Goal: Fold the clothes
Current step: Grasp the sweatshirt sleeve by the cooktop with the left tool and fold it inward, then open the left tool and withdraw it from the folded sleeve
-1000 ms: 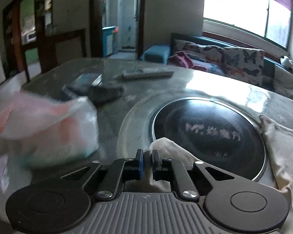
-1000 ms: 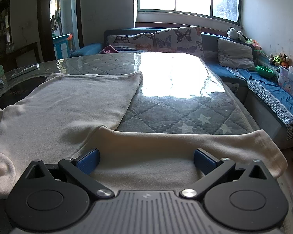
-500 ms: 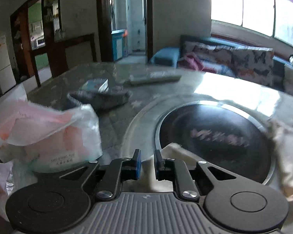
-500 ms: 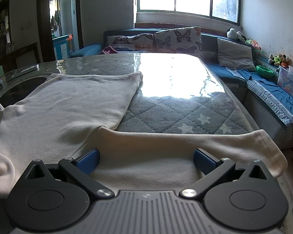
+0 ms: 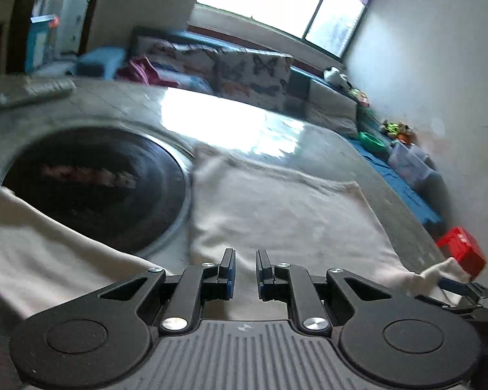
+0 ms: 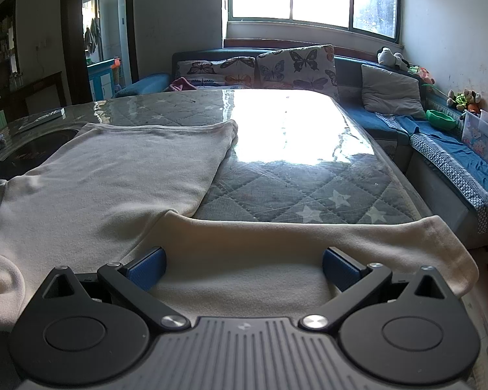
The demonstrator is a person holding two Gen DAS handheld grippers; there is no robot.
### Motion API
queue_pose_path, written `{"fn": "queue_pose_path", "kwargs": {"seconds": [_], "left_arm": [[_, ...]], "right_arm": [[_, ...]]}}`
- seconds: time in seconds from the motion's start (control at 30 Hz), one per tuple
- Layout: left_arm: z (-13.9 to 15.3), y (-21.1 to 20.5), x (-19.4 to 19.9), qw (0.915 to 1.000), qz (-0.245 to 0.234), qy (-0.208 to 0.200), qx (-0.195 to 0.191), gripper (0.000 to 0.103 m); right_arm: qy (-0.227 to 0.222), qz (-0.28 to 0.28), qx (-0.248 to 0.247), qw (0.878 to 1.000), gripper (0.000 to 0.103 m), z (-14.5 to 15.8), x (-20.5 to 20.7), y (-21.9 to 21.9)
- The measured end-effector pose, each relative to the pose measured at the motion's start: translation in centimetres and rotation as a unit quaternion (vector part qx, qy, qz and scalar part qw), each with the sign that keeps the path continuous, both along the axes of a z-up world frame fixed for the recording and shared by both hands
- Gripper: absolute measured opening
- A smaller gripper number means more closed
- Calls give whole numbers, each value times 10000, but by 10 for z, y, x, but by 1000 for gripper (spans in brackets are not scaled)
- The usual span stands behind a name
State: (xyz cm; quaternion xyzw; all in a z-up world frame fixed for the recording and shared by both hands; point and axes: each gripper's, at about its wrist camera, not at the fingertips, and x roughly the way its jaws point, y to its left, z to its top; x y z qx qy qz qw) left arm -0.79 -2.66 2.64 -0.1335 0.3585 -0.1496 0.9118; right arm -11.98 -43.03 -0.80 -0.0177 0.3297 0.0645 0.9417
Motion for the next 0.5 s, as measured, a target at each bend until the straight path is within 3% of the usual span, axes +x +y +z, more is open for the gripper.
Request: {"fn": "queue_pose_path", "kwargs": {"seconds": [0.33,0.5], "left_arm": [[-7,9,-3,9997,116,129,149,14],[-3,-6,12,9999,54,-11,162,20]], "right_arm": [[-7,-3,5,10000,103,0,0,0],[-8,-3,7,10000,103,0,0,0]]}}
